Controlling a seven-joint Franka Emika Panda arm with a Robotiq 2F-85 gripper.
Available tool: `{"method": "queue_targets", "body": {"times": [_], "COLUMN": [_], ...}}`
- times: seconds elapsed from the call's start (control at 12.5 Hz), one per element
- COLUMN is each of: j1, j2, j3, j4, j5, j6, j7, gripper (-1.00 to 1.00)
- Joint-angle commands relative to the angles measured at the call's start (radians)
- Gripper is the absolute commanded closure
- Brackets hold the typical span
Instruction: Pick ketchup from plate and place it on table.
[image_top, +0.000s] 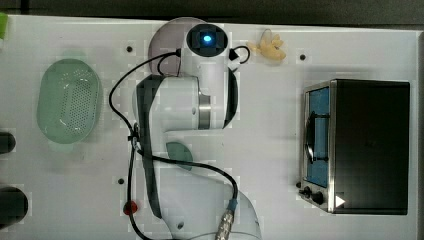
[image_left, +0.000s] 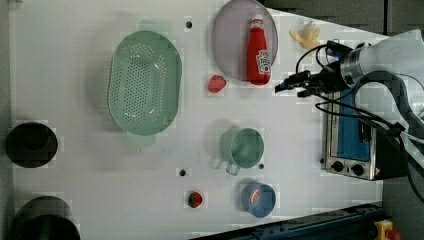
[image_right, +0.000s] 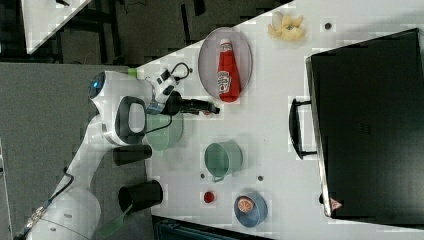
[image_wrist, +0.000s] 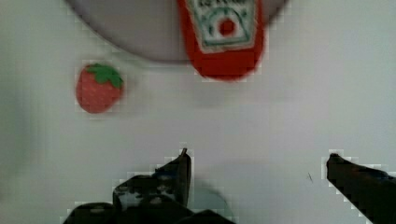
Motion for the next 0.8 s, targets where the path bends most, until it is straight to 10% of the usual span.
{"method": "queue_targets", "body": {"times": [0.08,0.8], "j1": [-0.006,0.0], "j2": [0.063,0.277], "j3": [0.007,0.005], "j4": [0.058,0.149], "j5": [-0.014,-0.099], "j6": [0.091,0.333], "j7": [-0.085,-0.086], "gripper": [-1.0,-1.0]}}
